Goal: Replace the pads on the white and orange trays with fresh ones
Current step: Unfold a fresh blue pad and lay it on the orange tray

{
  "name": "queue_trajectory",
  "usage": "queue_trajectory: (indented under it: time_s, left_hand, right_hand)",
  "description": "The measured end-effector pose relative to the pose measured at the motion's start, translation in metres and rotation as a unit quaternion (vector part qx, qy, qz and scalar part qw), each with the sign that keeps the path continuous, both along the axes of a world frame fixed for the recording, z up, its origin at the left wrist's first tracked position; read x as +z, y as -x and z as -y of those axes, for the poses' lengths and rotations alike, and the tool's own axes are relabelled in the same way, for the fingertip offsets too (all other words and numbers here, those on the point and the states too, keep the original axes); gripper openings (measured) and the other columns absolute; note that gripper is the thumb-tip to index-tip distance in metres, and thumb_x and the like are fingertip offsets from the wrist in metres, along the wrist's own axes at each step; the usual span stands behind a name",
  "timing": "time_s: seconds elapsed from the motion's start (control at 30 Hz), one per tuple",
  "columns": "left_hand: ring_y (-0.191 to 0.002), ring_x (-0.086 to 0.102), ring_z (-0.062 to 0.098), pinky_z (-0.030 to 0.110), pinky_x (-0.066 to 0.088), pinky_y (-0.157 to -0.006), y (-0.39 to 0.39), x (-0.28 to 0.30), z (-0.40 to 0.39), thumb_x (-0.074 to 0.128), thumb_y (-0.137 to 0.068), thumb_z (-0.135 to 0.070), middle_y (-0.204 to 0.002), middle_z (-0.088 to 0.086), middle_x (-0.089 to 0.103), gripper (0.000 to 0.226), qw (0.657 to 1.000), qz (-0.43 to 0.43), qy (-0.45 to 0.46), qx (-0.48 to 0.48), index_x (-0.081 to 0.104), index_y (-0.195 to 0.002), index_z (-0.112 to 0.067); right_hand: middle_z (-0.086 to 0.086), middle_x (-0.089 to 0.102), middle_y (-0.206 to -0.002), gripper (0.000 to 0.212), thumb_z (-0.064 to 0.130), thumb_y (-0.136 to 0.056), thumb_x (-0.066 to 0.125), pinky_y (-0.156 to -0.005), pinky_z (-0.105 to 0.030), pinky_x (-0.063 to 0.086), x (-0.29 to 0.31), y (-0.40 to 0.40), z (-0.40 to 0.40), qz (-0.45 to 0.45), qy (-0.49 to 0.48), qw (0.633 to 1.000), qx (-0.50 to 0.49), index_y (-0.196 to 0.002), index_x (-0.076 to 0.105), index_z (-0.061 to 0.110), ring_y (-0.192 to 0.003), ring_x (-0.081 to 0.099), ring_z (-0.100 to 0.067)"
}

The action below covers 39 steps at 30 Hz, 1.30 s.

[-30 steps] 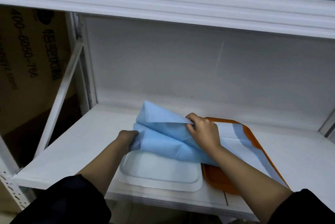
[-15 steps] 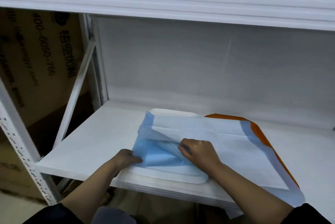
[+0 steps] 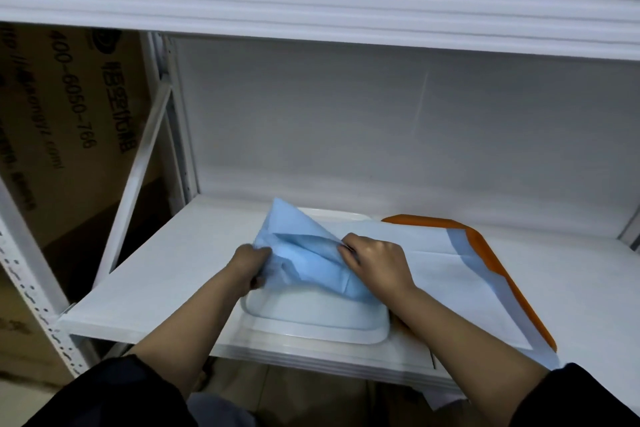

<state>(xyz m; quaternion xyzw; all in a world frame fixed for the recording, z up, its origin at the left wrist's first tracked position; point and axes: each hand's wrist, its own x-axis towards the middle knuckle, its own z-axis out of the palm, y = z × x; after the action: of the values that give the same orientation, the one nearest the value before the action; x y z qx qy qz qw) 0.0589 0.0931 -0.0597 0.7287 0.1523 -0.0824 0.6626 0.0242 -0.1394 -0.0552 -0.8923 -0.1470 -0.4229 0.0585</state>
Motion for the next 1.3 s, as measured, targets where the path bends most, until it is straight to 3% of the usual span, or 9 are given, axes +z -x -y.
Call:
queue_trajectory:
  time_s: [0.07,0.2,0.33,0.47,0.6,0.77,0.93,1.17,1.3]
  left_hand:
    - [-0.032,0.041,0.013,0.009,0.029,-0.031,0.009,-0.005,-0.013,0.055,-0.093,-0.009,-0.047,0.006,0.047,0.019,0.987,-0.131,0.095,0.016,0.048,-0.076,-0.005]
    - [-0.056,0.047,0.013,0.011,0.037,-0.034,0.025,-0.032,-0.045,0.074,-0.080,-0.021,-0.073,0.005,0.055,0.025,0.974,-0.223,0.036,-0.010,0.054,-0.090,-0.009]
    - [-0.050,0.032,0.012,0.014,0.027,-0.038,0.039,-0.048,-0.056,0.074,-0.079,-0.025,-0.064,0.003,0.034,0.031,0.969,-0.229,-0.080,-0.054,0.047,-0.077,-0.012]
    - [-0.051,0.035,0.016,0.018,0.028,-0.043,0.054,-0.049,-0.049,0.061,-0.066,-0.012,-0.045,0.001,0.043,0.020,0.959,-0.193,-0.179,-0.106,0.042,-0.059,-0.011]
    - [-0.039,0.041,0.016,0.015,0.027,-0.037,0.069,-0.071,-0.056,0.053,-0.086,0.003,-0.049,0.011,0.049,0.031,0.990,-0.111,-0.090,-0.009,0.050,-0.057,-0.005]
    - [-0.080,0.064,0.030,0.031,0.050,-0.068,0.083,-0.064,-0.047,0.041,-0.094,-0.054,-0.088,0.015,0.068,0.057,0.990,-0.133,0.041,0.025,0.064,-0.089,-0.003]
    - [-0.057,0.062,0.015,0.018,0.044,-0.050,0.080,-0.051,-0.047,0.069,-0.084,-0.032,-0.070,0.005,0.068,0.028,0.987,-0.100,-0.090,-0.090,0.068,-0.088,-0.005]
    - [-0.061,0.060,0.017,0.016,0.047,-0.044,0.060,-0.027,-0.039,0.061,-0.090,-0.018,-0.075,0.007,0.064,0.013,0.989,-0.071,-0.096,-0.085,0.062,-0.089,-0.005]
    - [-0.040,0.056,0.005,0.011,0.034,-0.036,0.050,-0.006,-0.030,0.052,-0.092,-0.016,-0.053,0.001,0.062,0.011,0.990,-0.061,-0.093,-0.084,0.057,-0.084,-0.011]
  right_hand:
    - [0.004,0.054,-0.049,0.029,0.033,-0.084,0.046,-0.038,-0.020,0.029,-0.003,0.004,-0.003,0.007,0.017,1.000,0.022,-0.060,0.056,0.022,-0.039,0.051,-0.015]
    - [0.005,0.053,-0.050,0.024,0.029,-0.084,0.052,-0.038,-0.022,0.032,-0.028,0.018,-0.010,0.033,0.088,0.992,0.084,-0.062,0.059,0.023,-0.041,0.052,-0.015]
    - [0.007,0.057,-0.058,0.016,0.032,-0.080,0.051,-0.042,-0.022,0.036,-0.063,0.040,-0.020,-0.011,0.127,0.983,0.131,-0.070,0.063,0.026,-0.049,0.055,-0.013]
    - [0.010,0.060,-0.062,0.019,0.028,-0.073,0.045,-0.044,-0.020,0.039,-0.088,0.052,-0.030,-0.084,0.145,0.974,0.152,-0.070,0.063,0.027,-0.053,0.056,-0.010]
    - [0.012,0.061,-0.063,0.022,0.029,-0.074,0.042,-0.047,-0.018,0.040,-0.097,0.058,-0.037,-0.106,0.152,0.972,0.146,-0.069,0.063,0.028,-0.055,0.056,-0.007]
    - [0.013,0.061,-0.063,0.022,0.029,-0.078,0.042,-0.049,-0.018,0.037,-0.097,0.058,-0.042,-0.120,0.130,0.974,0.139,-0.068,0.062,0.028,-0.055,0.056,-0.006]
    - [0.014,0.065,-0.078,0.008,0.034,-0.075,0.058,-0.060,-0.019,0.044,-0.096,0.064,-0.051,-0.137,0.106,0.973,0.150,-0.079,0.065,0.029,-0.072,0.060,-0.006]
    - [0.011,0.064,-0.111,0.057,0.052,-0.064,0.071,-0.083,-0.023,0.048,-0.097,0.070,-0.051,-0.144,0.076,0.982,0.100,-0.115,0.056,0.030,-0.105,0.062,-0.010]
    - [0.004,0.064,-0.122,0.082,0.061,-0.059,0.072,-0.084,-0.030,0.052,-0.088,0.062,-0.054,-0.153,0.057,0.985,0.063,-0.127,0.048,0.023,-0.111,0.063,-0.016]
